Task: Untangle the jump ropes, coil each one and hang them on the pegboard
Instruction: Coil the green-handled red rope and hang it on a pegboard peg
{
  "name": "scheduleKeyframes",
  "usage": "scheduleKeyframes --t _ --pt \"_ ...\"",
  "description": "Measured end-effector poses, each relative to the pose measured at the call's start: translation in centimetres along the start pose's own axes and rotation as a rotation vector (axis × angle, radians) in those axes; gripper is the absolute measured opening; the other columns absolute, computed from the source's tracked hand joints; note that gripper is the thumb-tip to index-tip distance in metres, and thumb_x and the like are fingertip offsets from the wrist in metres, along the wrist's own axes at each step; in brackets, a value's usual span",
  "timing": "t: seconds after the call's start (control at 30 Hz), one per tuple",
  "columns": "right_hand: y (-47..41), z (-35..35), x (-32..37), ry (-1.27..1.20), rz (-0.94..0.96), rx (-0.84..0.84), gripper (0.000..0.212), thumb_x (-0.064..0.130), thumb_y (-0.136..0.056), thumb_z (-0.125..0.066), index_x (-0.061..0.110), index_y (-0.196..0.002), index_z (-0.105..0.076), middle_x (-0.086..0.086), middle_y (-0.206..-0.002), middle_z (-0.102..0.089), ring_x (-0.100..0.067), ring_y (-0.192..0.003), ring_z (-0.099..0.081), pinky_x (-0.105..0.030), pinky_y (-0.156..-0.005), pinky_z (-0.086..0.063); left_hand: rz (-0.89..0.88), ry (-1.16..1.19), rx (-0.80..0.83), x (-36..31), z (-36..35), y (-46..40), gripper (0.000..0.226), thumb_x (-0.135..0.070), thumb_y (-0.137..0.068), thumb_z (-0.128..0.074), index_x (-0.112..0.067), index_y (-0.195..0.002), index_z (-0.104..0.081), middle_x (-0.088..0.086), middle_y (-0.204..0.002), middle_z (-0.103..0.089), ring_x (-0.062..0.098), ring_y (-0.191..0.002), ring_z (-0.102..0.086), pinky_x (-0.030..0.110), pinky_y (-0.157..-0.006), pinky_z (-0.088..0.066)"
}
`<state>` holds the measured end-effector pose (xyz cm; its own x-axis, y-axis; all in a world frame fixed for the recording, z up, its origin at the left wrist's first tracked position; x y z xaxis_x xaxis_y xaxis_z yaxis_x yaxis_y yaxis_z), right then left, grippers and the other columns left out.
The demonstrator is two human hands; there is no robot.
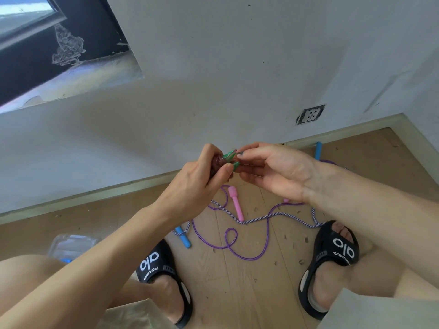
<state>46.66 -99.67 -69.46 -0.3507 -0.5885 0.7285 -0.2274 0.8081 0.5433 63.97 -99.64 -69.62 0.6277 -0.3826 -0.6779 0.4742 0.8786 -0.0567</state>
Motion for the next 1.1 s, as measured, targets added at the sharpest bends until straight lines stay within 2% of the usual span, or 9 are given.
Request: scheduleKeyframes --t 0.17,0.37,0.53,0.63,0.73,0.83,0.93,1.1 --pt "0.10 -0.14 -0.03 0.003 0.011 0.000 0.016 0.000 -0.092 -0.057 0.011 -0.083 -0.064 -0.011 -0.088 -0.071 -0.023 -0.085 -0.065 -0.030 -0.080 -0.051 0.002 -0.010 0.009 0.14 -0.01 -0.18 0.022 -0.033 -0.103 -0.047 -0.011 -0.104 -0.043 -0.036 -0.067 -0.056 0.006 -0.053 -0.048 0.015 -0.049 -0.032" --pt "0.05 -0.39 -0.19 0.020 0.089 -0.043 0.015 -0.003 -0.090 -0.057 0.008 -0.084 -0.064 -0.013 -0.088 -0.069 -0.021 -0.079 -0.066 -0.029 -0.075 -0.054 0.000 -0.015 0.002 0.35 -0.06 -0.18 0.022 -0.036 -0.102 -0.047 -0.015 -0.103 -0.043 -0.029 -0.067 -0.057 0.010 -0.054 -0.048 0.017 -0.049 -0.031" --pt "0.28 -0.22 -0.12 -0.092 -0.042 0.003 0.021 0.000 -0.091 -0.054 0.009 -0.079 -0.069 -0.009 -0.082 -0.070 -0.017 -0.075 -0.064 -0.027 -0.081 -0.048 0.014 0.001 0.011 -0.07 0.09 -0.25 0.022 -0.034 -0.103 -0.047 -0.012 -0.105 -0.044 -0.035 -0.067 -0.058 0.004 -0.055 -0.050 0.014 -0.049 -0.032" --pt "0.47 -0.07 -0.01 -0.129 -0.109 0.036 0.018 -0.002 -0.089 -0.055 0.009 -0.082 -0.067 -0.010 -0.085 -0.069 -0.018 -0.076 -0.063 -0.028 -0.083 -0.048 0.007 0.034 0.029 -0.26 0.28 -0.09 0.022 -0.035 -0.102 -0.047 -0.013 -0.105 -0.044 -0.024 -0.068 -0.064 0.011 -0.055 -0.052 0.018 -0.049 -0.035" --pt "0.54 0.14 0.10 -0.157 -0.155 0.039 0.018 -0.006 -0.086 -0.055 0.009 -0.083 -0.065 -0.013 -0.085 -0.068 -0.022 -0.077 -0.062 -0.030 -0.083 -0.049 0.013 0.059 0.058 -0.42 0.37 0.13 0.022 -0.036 -0.101 -0.048 -0.014 -0.104 -0.045 -0.008 -0.074 -0.069 0.022 -0.059 -0.056 0.034 -0.055 -0.044" --pt "0.46 0.23 0.21 -0.134 -0.183 0.054 0.019 -0.007 -0.085 -0.055 0.007 -0.089 -0.067 -0.014 -0.087 -0.069 -0.022 -0.080 -0.063 -0.030 -0.083 -0.051 0.022 0.068 0.074 -0.35 0.36 0.18 0.022 -0.037 -0.101 -0.049 -0.015 -0.104 -0.045 -0.012 -0.076 -0.070 0.022 -0.061 -0.058 0.036 -0.058 -0.046" --pt "0.43 0.14 0.32 -0.108 -0.190 0.053 0.020 -0.008 -0.086 -0.054 0.004 -0.091 -0.069 -0.015 -0.091 -0.070 -0.023 -0.084 -0.064 -0.029 -0.083 -0.053 0.022 0.055 0.071 -0.17 0.36 0.22 0.025 -0.040 -0.100 -0.047 -0.016 -0.104 -0.044 -0.007 -0.077 -0.070 0.025 -0.062 -0.057 0.040 -0.060 -0.045" --pt "0.72 -0.13 0.45 -0.075 -0.156 0.055 0.022 -0.007 -0.087 -0.057 0.007 -0.079 -0.073 -0.015 -0.094 -0.071 -0.024 -0.088 -0.065 -0.030 -0.086 -0.053 0.044 0.028 0.056 0.29 0.27 0.06 0.026 -0.043 -0.101 -0.046 -0.018 -0.103 -0.043 0.001 -0.076 -0.069 0.025 -0.063 -0.056 0.041 -0.060 -0.044"
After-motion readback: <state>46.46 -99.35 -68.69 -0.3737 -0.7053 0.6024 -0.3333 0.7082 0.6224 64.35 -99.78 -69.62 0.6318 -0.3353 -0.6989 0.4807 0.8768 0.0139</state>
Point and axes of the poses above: each hand's wrist, its own y-axis away from the middle knuckle, its own z-axis out of the back of the hand, x = y × z, the point moved 2 cm from there along -y, towards the middle knuckle
